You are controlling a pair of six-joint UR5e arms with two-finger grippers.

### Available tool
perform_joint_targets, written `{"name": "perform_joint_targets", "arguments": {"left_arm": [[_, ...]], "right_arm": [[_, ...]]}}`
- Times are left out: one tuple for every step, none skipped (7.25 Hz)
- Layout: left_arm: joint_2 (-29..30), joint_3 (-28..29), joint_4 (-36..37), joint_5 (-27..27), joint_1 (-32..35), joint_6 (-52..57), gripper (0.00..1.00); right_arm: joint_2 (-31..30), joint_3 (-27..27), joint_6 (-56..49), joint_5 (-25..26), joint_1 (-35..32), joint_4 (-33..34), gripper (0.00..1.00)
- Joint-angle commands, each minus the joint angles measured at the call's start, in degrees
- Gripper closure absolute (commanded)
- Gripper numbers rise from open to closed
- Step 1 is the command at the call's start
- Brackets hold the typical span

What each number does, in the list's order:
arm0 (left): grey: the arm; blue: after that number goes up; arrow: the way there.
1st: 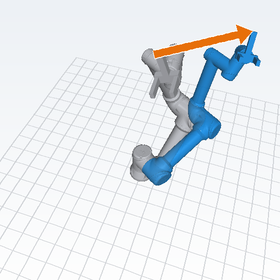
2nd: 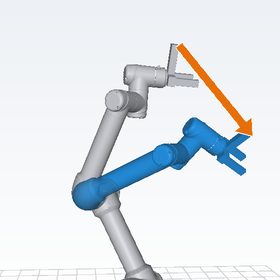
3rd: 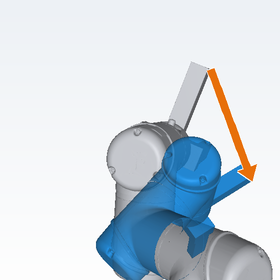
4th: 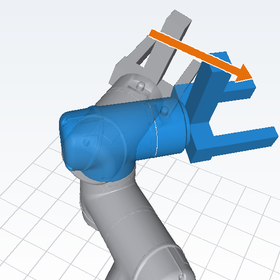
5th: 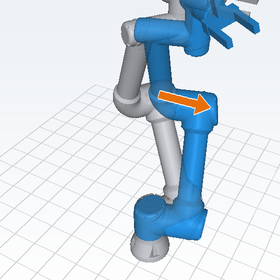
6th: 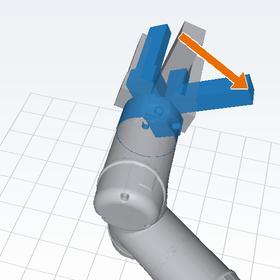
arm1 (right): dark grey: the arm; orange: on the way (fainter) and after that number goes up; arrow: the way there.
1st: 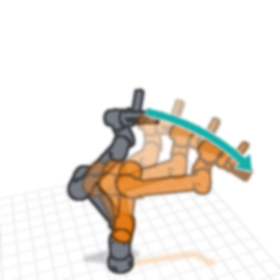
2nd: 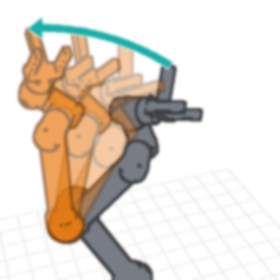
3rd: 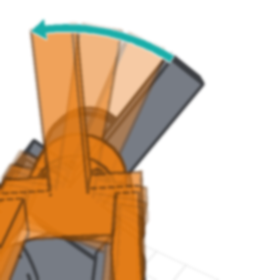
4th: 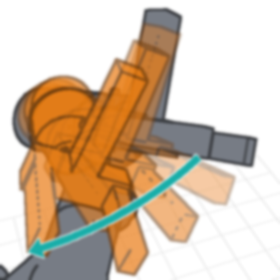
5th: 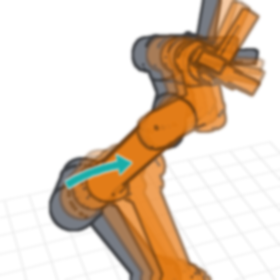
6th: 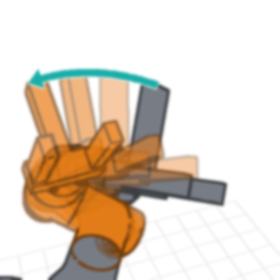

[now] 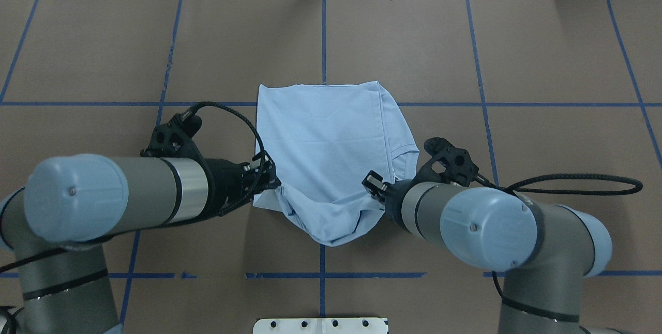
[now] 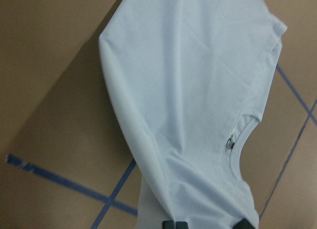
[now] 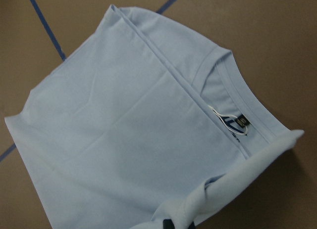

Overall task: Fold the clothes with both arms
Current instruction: 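Fold the near edge with both grippers toward the far edge of the shirt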

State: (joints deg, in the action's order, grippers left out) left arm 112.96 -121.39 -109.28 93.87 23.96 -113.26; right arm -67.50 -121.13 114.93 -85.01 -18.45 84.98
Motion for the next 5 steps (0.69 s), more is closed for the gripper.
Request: {"name": "perform_joint_targets", "arguments": {"left_arm": [[1.6, 5.0, -0.7, 0.6, 6.1, 3.7, 1.00], [3.1, 7.6, -1.8, 0.6, 7.8, 5.4, 1.00], [5.9, 12.7, -2.9, 0.6, 9.2, 6.8, 1.00], [7.2, 18.9, -9.2, 0.6, 10.6, 7.5, 1.00], [7.6, 25.1, -14.1, 0.4, 11.7, 10.5, 1.00]], "right_arm": [[5.4, 8.8, -2.2, -5.1, -8.2, -0.2, 1.00], [8.1, 13.2, -2.6, -7.9, -11.2, -0.2, 1.00], [9.8, 15.7, -2.9, -9.7, -13.0, -0.4, 1.00], [11.7, 21.0, -2.7, -10.4, -14.2, -5.3, 1.00], [11.8, 25.3, -2.8, -11.8, -15.5, -10.0, 1.00]]}}
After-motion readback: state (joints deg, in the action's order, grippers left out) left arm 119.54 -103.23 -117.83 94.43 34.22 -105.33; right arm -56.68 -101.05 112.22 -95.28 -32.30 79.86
